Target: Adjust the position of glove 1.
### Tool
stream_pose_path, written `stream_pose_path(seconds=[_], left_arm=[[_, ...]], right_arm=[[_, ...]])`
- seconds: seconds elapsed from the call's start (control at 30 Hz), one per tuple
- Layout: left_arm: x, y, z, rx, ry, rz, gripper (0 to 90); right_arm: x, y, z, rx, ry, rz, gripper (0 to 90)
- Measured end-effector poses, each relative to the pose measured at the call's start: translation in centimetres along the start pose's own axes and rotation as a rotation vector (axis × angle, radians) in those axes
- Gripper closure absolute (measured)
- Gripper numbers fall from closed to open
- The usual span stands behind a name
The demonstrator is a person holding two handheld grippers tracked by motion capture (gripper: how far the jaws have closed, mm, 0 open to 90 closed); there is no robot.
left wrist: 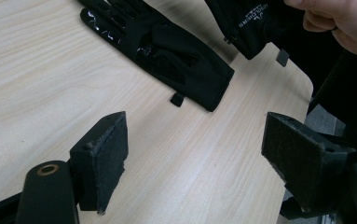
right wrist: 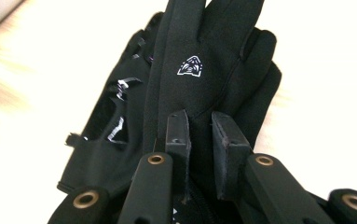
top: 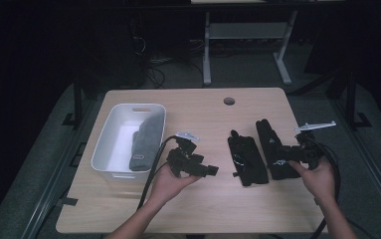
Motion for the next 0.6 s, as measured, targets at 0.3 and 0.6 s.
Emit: stream_pose_path(seconds=[0.3, 0.6], left_arm=[[0.1, -0.1, 0.2, -0.003, -0.002, 0.000, 22.4], [0.3, -0.3, 0.3, -0.007, -0.006, 0.003, 22.4]], right_arm=[[-2.0, -3.0, -1.0, -0.062, 0.005, 0.032, 78.1], [-2.5, -4.7, -3.1, -0.082, -0.022, 0.046, 78.1]])
Point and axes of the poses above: each handheld gripper's, and its own axes: z roughly backward along the jaws, x roughly out of its underside, y roughly to its right, the point moved 8 cm from there along -z, roughly forward along the jaws, and after that the axes turned 7 degrees about -y, right-handed, at the moved point
